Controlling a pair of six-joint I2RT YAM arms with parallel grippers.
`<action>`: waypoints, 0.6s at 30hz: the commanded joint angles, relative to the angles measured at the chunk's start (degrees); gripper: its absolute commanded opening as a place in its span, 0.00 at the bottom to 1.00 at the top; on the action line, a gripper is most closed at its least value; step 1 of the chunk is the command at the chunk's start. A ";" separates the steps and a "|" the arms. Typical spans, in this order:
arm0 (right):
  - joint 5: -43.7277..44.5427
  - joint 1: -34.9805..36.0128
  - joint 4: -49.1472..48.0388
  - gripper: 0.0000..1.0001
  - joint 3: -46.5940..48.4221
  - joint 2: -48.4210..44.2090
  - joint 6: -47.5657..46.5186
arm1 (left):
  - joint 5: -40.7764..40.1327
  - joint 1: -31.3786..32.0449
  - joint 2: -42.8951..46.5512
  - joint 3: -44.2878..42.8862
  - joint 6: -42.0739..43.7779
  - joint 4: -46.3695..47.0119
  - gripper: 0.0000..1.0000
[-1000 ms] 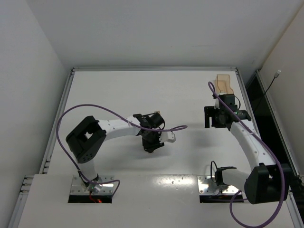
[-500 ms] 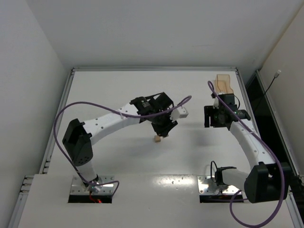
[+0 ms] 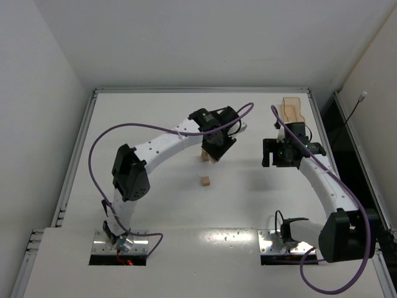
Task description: Build the wood block tower
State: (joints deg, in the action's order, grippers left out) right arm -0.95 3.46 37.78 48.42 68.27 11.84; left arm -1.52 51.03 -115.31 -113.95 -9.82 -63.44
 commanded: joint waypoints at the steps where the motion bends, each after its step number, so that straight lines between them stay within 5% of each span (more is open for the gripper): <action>1: -1.33 -0.30 -0.78 0.75 0.88 0.46 0.91 | -3.84 -3.73 0.52 -0.83 -2.57 -1.43 0.00; 18: -1.86 -0.30 -1.83 0.75 4.57 4.42 0.91 | -0.42 -8.75 -5.81 -7.87 -2.57 -1.95 0.00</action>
State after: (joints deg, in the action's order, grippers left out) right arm -1.80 3.46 37.60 50.19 72.47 12.03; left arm -3.11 43.13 -120.97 -119.31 -11.51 -64.84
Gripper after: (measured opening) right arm 0.749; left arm 0.295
